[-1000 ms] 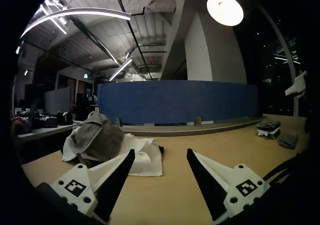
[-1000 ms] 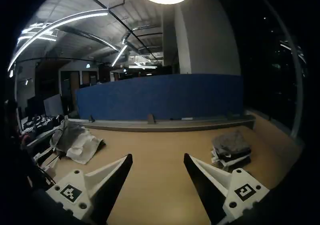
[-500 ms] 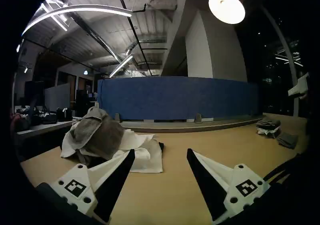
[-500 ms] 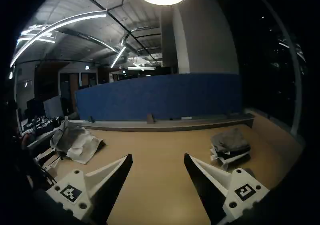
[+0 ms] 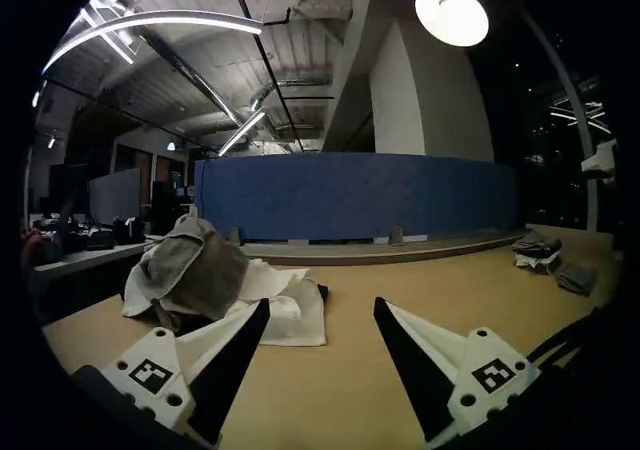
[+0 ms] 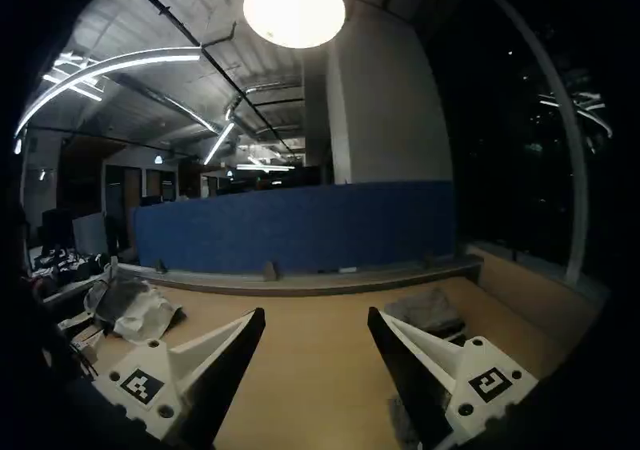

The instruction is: Fold towel

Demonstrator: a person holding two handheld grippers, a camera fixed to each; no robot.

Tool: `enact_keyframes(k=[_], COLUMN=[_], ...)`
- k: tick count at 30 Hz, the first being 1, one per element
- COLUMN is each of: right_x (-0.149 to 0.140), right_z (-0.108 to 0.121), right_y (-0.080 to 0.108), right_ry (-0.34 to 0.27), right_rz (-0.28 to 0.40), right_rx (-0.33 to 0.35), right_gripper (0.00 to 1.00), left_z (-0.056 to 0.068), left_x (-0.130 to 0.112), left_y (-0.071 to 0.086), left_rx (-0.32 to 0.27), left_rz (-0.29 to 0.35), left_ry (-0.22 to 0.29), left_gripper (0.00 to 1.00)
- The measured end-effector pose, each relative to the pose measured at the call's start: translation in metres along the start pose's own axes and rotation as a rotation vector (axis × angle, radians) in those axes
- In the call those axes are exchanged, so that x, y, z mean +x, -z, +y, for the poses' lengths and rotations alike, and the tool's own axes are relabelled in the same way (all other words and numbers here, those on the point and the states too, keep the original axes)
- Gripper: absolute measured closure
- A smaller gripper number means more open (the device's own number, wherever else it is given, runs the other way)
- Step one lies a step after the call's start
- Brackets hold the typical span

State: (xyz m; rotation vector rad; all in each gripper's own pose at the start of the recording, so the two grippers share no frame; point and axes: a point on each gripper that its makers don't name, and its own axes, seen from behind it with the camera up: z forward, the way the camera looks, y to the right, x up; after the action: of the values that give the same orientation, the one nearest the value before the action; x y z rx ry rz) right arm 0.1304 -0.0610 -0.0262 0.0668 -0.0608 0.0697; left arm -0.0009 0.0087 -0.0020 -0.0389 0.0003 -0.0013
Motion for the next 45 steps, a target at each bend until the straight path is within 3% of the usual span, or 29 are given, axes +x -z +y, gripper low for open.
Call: enact_keyframes(k=[8, 17, 32, 45], right_x=[0.013, -0.009, -0.062, -0.090], right_z=[0.046, 0.077, 0.078, 0.071], right_y=[0.003, 0.004, -0.009, -0.023], right_ry=[-0.010, -0.007, -0.021, -0.017], right_rz=[0.078, 0.085, 0.093, 0.094], right_rx=[-0.054, -0.105, -0.076, -0.061], right_gripper=[0.00, 0.00, 0.00, 0.00], left_z=[0.000, 0.001, 0.001, 0.002], left_x=[0.001, 0.000, 0.000, 0.000], left_y=[-0.001, 0.000, 0.000, 0.000], left_rx=[0.000, 0.000, 0.000, 0.000], left_rz=[0.000, 0.000, 0.000, 0.000], left_ry=[0.000, 0.000, 0.000, 0.000], left_gripper=[0.03, 0.03, 0.03, 0.03])
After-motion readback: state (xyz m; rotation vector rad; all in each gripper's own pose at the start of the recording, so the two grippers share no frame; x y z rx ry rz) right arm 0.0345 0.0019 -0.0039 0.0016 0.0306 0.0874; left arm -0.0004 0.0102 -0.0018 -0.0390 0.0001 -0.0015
